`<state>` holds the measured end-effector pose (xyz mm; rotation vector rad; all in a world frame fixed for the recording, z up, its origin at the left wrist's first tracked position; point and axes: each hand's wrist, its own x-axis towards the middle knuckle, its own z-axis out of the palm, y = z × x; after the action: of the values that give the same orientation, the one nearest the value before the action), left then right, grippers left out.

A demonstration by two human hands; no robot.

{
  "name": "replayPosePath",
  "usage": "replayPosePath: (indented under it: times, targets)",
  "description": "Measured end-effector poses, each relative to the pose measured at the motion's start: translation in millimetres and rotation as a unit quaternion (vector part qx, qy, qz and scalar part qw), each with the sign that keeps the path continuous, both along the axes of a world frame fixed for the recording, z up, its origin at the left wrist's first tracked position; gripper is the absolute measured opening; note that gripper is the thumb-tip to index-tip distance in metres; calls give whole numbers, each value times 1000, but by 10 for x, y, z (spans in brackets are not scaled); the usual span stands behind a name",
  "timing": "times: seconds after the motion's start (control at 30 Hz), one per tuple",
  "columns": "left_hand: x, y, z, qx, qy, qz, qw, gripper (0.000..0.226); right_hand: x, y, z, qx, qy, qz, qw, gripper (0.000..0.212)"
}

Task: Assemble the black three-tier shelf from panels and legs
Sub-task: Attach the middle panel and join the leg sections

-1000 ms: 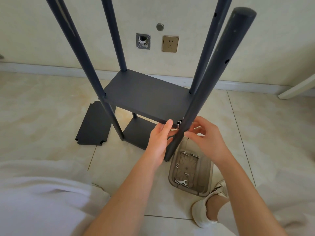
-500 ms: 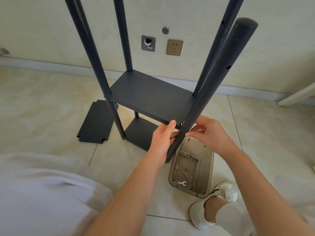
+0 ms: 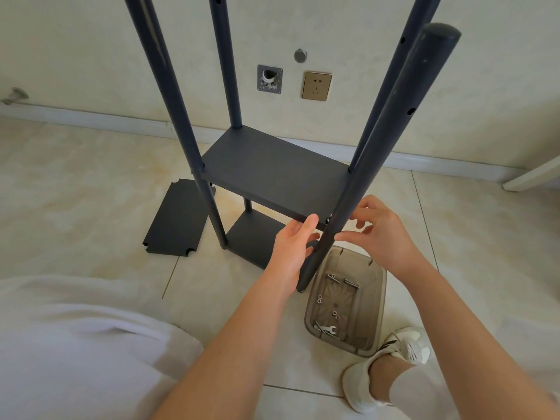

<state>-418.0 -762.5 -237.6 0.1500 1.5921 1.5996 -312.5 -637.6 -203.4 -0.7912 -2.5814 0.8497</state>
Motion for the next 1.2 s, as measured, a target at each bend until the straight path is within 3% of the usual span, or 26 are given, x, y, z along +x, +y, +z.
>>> replayPosePath:
  times: [0.6, 0.77, 0.87, 0.97, 1.2]
  targets:
    - [-14, 46, -52, -15, 19, -24, 999, 17, -19, 21, 2, -86, 22, -15, 996, 27]
    - [-12, 51, -54, -7, -5, -27, 1000, 33, -6, -29, -15, -123, 27, -25, 992, 25]
    - [3, 56, -72, 12, -24, -19, 999, 24, 15, -45, -22, -151, 29, -27, 988, 33]
    - [36, 76, -76, 17, -39, -17, 999, 18, 23, -57, -10, -171, 43, -21, 984, 27]
    - [-26, 72, -130, 20, -31, -47, 998, 29, 3, -91, -7, -201, 58, -1, 978, 26]
